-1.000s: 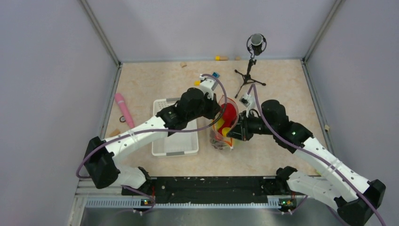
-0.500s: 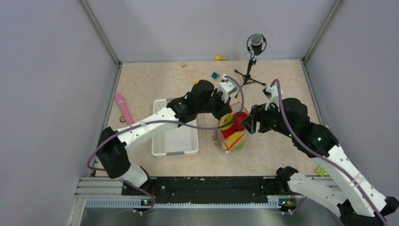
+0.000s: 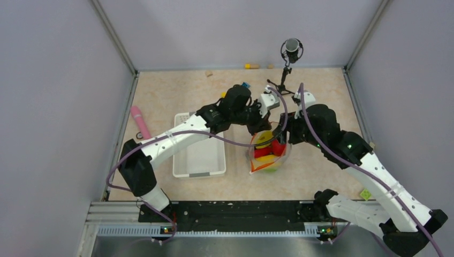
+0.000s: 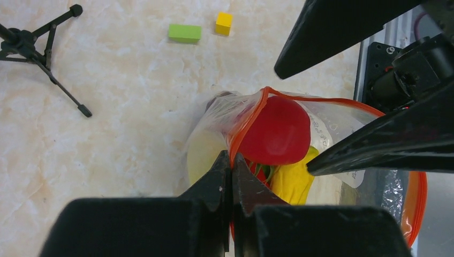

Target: Place the food in the zip-top bag and seal the zipper

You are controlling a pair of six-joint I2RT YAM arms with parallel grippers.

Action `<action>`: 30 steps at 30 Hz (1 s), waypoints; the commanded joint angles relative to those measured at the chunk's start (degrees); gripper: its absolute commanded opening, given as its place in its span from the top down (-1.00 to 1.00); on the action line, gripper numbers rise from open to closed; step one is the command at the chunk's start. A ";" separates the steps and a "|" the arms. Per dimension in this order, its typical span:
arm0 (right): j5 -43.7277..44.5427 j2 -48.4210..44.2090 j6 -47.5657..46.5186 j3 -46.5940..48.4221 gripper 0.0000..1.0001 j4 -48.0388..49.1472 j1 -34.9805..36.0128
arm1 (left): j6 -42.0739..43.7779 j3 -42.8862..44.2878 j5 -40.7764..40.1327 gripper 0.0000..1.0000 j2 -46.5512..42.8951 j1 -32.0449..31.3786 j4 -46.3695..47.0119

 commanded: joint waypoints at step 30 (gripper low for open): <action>18.61 1.67 18.15 -7.03 1.00 5.78 -0.45 | -20.55 -54.37 -6.65 -0.96 -40.78 -5.59 42.17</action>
